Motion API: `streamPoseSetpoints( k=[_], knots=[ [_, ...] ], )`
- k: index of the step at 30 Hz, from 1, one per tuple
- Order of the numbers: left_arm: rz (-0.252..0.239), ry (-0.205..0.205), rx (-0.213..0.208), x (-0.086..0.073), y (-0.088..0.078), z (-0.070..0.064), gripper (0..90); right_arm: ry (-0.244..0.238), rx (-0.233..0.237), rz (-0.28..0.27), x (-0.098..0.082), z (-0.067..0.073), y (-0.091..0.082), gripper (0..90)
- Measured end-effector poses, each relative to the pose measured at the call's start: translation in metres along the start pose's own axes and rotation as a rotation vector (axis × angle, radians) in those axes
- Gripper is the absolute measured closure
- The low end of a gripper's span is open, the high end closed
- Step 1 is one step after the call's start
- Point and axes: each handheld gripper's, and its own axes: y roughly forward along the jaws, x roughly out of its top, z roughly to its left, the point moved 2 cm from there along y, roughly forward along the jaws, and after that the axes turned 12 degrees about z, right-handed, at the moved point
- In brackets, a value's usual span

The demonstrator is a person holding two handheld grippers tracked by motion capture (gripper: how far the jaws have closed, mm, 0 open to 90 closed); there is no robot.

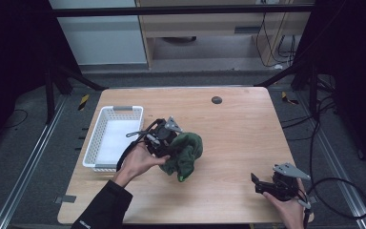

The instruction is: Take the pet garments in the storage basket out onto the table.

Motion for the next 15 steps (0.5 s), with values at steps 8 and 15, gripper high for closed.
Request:
streamPoseSetpoints(
  k=[8,15],
  knots=[
    [0.015,0.016,-0.016,0.006,0.012,-0.007,73.6,0.001,0.001,0.001,0.0,0.0,0.0,5.0],
    [0.039,0.036,-0.026,0.011,0.026,-0.014,73.3,0.002,0.002,0.001,0.0,0.0,0.0,5.1]
  ],
)
